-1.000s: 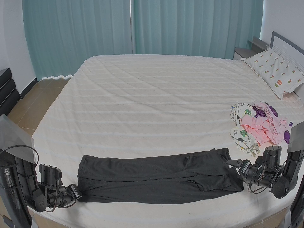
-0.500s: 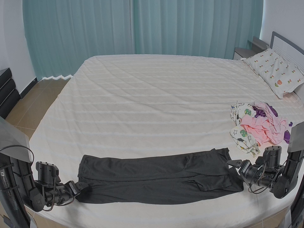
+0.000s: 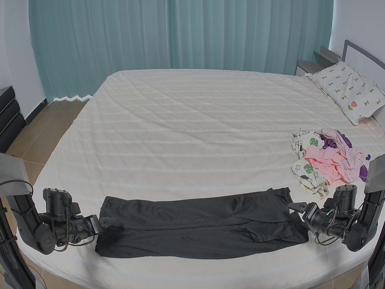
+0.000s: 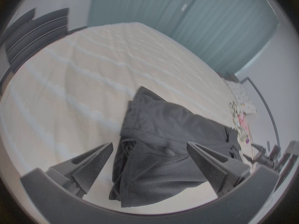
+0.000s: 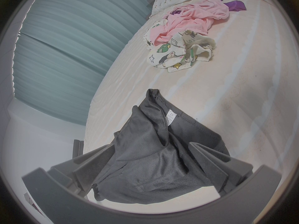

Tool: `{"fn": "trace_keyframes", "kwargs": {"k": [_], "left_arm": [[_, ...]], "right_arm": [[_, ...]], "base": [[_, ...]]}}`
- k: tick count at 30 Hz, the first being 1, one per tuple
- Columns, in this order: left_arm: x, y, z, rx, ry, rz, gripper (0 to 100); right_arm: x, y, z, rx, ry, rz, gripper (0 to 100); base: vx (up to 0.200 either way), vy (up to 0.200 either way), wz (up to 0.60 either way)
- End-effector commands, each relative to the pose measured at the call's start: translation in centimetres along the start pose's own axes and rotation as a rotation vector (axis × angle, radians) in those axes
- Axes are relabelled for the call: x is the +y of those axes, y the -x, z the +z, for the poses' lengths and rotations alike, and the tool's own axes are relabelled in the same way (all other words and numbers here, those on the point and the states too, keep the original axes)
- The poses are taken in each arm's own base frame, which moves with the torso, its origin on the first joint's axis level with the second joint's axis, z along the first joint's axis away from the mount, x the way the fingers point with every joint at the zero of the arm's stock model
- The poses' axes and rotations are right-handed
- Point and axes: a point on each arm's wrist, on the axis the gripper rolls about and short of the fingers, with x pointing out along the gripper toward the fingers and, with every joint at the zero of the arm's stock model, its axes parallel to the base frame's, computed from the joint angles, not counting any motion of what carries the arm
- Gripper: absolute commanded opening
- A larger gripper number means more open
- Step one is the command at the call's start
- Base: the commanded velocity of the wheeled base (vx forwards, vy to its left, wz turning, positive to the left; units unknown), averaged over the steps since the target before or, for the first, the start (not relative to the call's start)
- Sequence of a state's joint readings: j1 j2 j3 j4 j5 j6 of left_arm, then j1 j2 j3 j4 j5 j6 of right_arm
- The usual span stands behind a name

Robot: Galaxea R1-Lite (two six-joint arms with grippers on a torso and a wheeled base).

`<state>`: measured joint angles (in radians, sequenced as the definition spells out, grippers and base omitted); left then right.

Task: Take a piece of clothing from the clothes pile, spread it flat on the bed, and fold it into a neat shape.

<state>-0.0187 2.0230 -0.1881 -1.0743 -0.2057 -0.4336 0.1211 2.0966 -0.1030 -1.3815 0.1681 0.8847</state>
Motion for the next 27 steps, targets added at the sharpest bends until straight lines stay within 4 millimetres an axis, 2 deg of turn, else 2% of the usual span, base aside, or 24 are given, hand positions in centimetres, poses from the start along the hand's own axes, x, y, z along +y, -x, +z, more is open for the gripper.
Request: {"fn": "trace_keyframes", "kwargs": {"k": [1,13,19,27], "left_arm": [[0.0,-1.5,1.5,0.045,-0.105,-0.058,100],[0.8,-3.4,2.6,0.122,-0.153,-0.021,100],[1.3,-5.2,2.7,0.144,-0.149,-0.002,100],[1.0,-5.3,2.4,0.156,-0.155,-0.018,100]], "right_arm": [[0.0,-0.1,0.0,0.0,0.002,-0.002,100],[-0.1,-0.2,-0.1,0.006,0.003,-0.006,100],[-0.1,-0.2,-0.1,0.005,0.001,-0.005,100],[-0.2,-0.3,-0.1,0.006,0.001,-0.006,100]], "base": [[0.0,0.0,0.0],[0.0,0.0,0.0],[0.0,0.0,0.0],[0.0,0.0,0.0]]}}
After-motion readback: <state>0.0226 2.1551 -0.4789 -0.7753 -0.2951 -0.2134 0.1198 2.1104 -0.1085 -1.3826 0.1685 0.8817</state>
